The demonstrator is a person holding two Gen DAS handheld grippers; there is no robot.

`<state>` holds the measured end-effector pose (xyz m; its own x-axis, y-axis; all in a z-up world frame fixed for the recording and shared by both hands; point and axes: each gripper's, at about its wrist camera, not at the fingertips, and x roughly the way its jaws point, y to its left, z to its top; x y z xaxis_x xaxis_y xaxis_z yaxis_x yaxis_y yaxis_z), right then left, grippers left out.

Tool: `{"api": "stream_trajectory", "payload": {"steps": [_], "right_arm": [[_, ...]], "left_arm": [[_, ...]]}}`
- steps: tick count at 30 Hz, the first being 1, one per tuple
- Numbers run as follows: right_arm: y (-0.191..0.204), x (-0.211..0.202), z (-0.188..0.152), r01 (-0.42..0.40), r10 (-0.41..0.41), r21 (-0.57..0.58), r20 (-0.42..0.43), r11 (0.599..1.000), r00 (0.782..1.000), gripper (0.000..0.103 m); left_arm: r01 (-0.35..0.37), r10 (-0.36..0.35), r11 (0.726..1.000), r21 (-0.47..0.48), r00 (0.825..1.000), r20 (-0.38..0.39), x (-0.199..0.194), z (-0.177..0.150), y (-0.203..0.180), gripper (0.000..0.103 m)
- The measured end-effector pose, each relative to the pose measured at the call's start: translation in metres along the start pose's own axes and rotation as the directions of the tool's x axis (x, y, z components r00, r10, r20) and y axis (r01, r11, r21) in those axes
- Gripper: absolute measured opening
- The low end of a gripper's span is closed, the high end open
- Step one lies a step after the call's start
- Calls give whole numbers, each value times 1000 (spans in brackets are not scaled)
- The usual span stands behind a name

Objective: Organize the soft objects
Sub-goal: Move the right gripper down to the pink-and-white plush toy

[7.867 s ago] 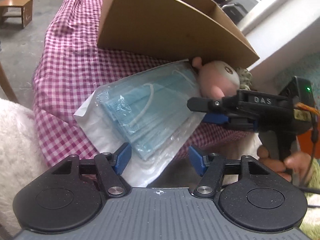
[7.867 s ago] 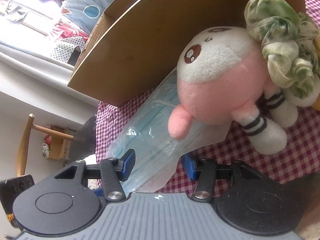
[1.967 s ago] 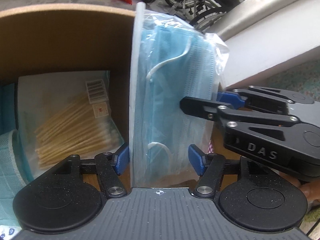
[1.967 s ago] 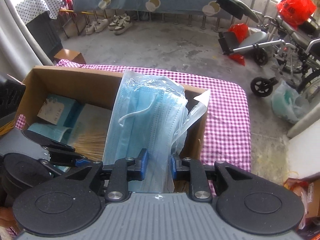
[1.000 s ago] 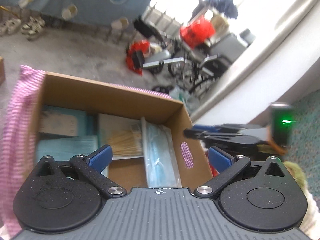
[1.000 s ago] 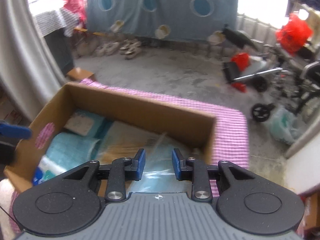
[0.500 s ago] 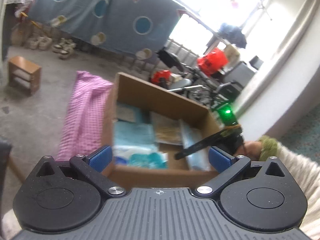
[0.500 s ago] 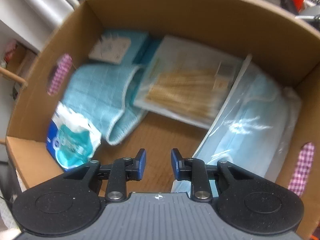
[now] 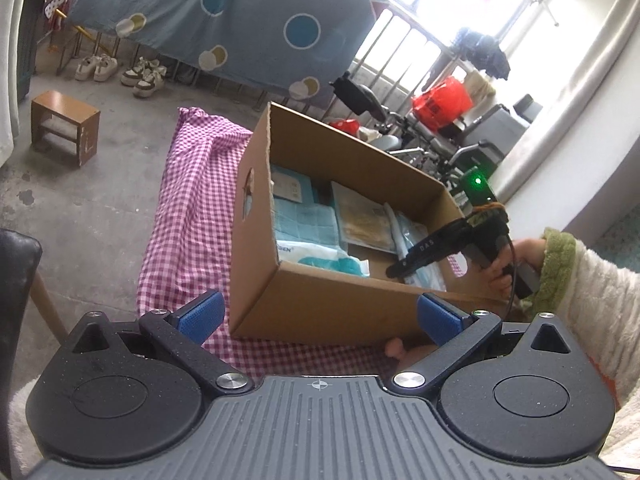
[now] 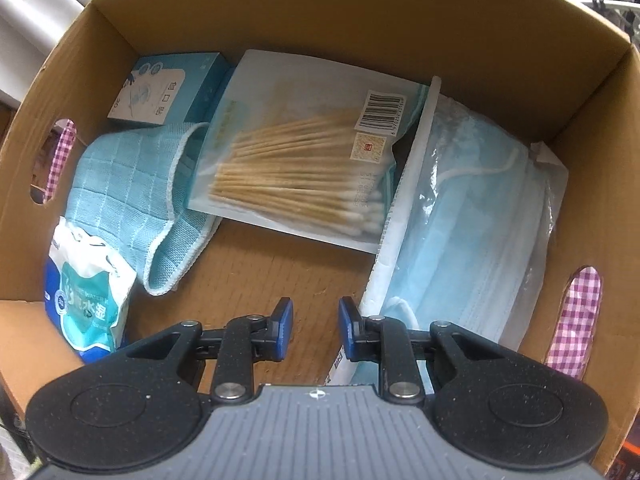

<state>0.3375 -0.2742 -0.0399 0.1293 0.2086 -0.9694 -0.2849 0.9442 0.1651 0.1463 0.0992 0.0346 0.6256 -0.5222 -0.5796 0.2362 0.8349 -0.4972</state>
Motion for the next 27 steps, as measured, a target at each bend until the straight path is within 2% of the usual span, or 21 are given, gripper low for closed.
{"api": "stream_trajectory", "payload": {"steps": [6, 8, 10, 13, 18, 22, 25, 27], "right_arm": [[12, -14, -2, 7, -6, -8, 63, 1000, 998, 30], [13, -30, -7, -13, 14, -5, 108, 1000, 994, 35], [15, -48, -15, -16, 17, -3, 160, 1000, 987, 51], [18, -80, -35, -49, 53, -22, 255, 999, 966, 52], [19, -130, -78, -132, 129, -18, 400, 991, 907, 52], [16, -165, -128, -227, 209, -28, 509, 974, 835, 55], [14, -176, -168, -315, 287, -45, 547, 948, 786, 59], [15, -173, -193, -371, 335, -50, 551, 927, 764, 62]], "left_arm": [[-17, 16, 999, 37, 1000, 11, -7, -12, -10, 103], [-15, 14, 999, 38, 1000, 11, -10, -16, -11, 103], [-10, 9, 999, 31, 1000, 5, -11, -18, -12, 103], [-8, 8, 1000, 22, 1000, -1, -13, -21, -15, 103], [11, -11, 1000, 15, 1000, -14, -14, -24, -21, 103], [21, -20, 999, 30, 999, -40, -9, -28, -30, 103], [39, -36, 998, 41, 997, -71, 0, -33, -37, 103], [56, -51, 997, 43, 993, -108, 9, -38, -42, 103]]}}
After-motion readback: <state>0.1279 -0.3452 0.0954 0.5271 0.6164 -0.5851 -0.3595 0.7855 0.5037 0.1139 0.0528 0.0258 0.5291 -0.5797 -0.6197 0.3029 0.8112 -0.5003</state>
